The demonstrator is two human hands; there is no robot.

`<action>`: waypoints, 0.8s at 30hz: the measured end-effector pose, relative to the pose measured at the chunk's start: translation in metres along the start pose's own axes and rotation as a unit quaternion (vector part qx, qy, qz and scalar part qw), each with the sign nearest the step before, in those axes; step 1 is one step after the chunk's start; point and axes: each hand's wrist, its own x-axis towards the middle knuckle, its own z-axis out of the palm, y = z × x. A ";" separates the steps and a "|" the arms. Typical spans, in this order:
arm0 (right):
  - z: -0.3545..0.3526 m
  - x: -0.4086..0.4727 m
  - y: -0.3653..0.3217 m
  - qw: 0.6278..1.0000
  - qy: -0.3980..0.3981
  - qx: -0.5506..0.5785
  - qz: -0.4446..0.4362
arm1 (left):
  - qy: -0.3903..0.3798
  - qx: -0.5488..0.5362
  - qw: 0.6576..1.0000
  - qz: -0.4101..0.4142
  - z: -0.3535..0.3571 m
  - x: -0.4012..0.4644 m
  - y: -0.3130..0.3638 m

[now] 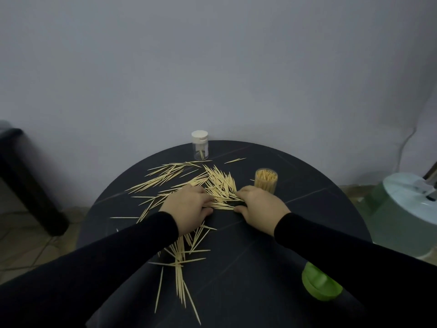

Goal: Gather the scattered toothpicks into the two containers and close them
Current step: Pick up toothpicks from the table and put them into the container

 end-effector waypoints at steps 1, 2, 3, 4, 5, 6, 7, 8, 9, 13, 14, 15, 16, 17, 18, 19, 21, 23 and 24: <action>0.000 0.001 -0.001 1.000 -0.001 -0.001 -0.002 | -0.002 -0.003 1.000 0.001 0.000 0.002 0.000; 0.000 0.001 -0.001 1.000 0.000 -0.002 -0.005 | 0.000 -0.002 1.000 0.005 0.000 0.004 0.000; 0.000 0.001 -0.001 1.000 0.002 -0.001 -0.008 | 0.003 0.002 1.000 0.010 0.000 0.007 0.000; 0.000 0.000 0.000 1.000 0.003 0.001 -0.011 | 0.004 0.007 1.000 0.015 -0.001 0.008 0.000; 0.000 -0.001 0.001 1.000 0.005 0.001 -0.015 | 0.003 0.010 1.000 0.017 -0.002 0.010 0.001; -0.001 -0.002 0.002 1.000 0.006 0.000 -0.019 | 0.004 0.011 1.000 0.020 -0.002 0.011 0.001; -0.001 -0.003 0.002 1.000 0.006 -0.003 -0.022 | 0.006 0.012 1.000 0.024 -0.003 0.011 0.001; -0.002 -0.004 0.003 1.000 0.004 -0.009 -0.023 | 0.009 0.013 1.000 0.026 -0.004 0.011 0.001; -0.003 -0.004 0.004 1.000 -0.001 -0.018 -0.022 | 0.013 0.014 0.999 0.026 -0.005 0.011 0.001; -0.008 -0.003 0.006 0.997 -0.032 -0.064 -0.019 | 0.022 0.010 1.000 0.016 -0.006 0.009 0.000; -0.009 -0.004 0.006 0.997 -0.032 -0.072 -0.018 | 0.024 0.011 1.000 0.016 -0.006 0.008 0.000; -0.009 -0.005 0.006 0.996 -0.027 -0.079 -0.017 | 0.026 0.013 0.999 0.018 -0.005 0.008 0.001; -0.009 -0.006 0.005 0.996 -0.020 -0.086 -0.016 | 0.026 0.017 0.999 0.019 -0.004 0.008 0.002; -0.008 -0.008 0.004 0.995 -0.010 -0.093 -0.014 | 0.026 0.021 0.999 0.019 -0.004 0.009 0.004; -0.007 -0.009 0.003 0.995 0.000 -0.099 -0.012 | 0.024 0.024 0.999 0.017 -0.004 0.010 0.005; -0.006 -0.010 0.002 0.995 0.007 -0.102 -0.009 | 0.021 0.028 0.999 0.016 -0.003 0.011 0.007; -0.007 -0.010 0.000 0.994 0.011 -0.105 -0.002 | 0.008 0.041 0.999 0.018 -0.003 0.016 0.011; -0.010 -0.008 -0.001 0.994 0.009 -0.113 -0.001 | -0.006 0.058 0.998 0.020 -0.004 0.020 0.016; -0.011 -0.009 -0.001 0.993 0.010 -0.116 0.000 | -0.009 0.062 0.998 0.019 -0.004 0.022 0.018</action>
